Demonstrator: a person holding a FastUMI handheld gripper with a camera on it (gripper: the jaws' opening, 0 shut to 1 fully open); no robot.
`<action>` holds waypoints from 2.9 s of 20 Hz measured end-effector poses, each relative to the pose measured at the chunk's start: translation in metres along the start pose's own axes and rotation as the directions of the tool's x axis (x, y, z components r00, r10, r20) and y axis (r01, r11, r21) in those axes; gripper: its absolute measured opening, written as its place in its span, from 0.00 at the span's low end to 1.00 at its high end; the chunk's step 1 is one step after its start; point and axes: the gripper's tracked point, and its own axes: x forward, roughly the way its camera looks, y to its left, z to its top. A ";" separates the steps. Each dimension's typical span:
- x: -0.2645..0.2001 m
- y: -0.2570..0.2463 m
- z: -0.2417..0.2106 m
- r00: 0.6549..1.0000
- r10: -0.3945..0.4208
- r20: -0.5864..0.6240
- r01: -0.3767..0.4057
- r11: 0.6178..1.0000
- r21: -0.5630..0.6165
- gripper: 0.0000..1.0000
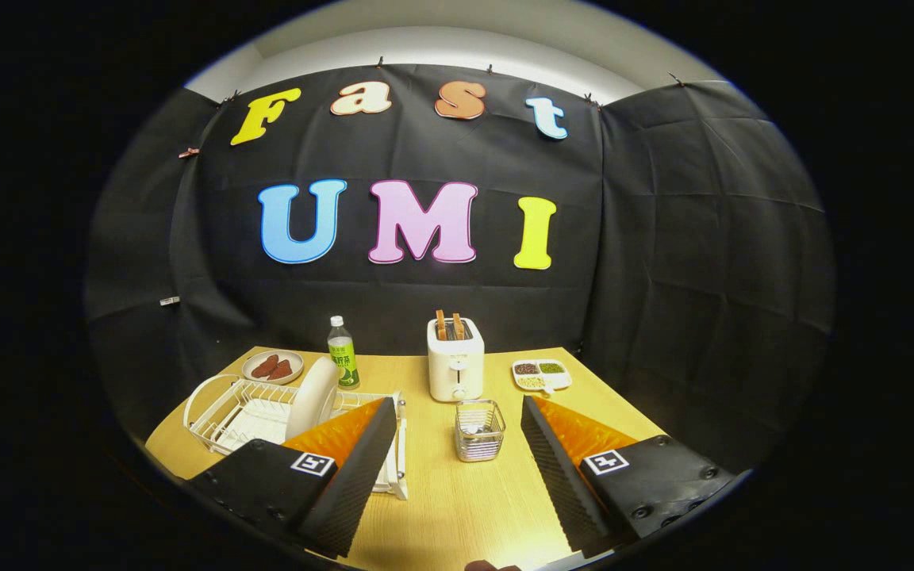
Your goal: Take the plate from the dish rack, then take the spoon from the basket and place it into the plate.
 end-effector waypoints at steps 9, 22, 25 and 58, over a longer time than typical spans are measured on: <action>0.035 0.048 0.020 0.992 0.128 0.000 -0.128 0.991 -0.039 0.98; 0.112 0.174 0.018 0.918 0.342 -0.199 -0.353 0.935 -0.020 0.98; 0.129 0.184 -0.008 0.890 0.329 -0.316 -0.339 0.941 0.024 0.98; 0.169 0.190 -0.063 0.786 0.171 -0.594 -0.204 0.979 0.012 0.31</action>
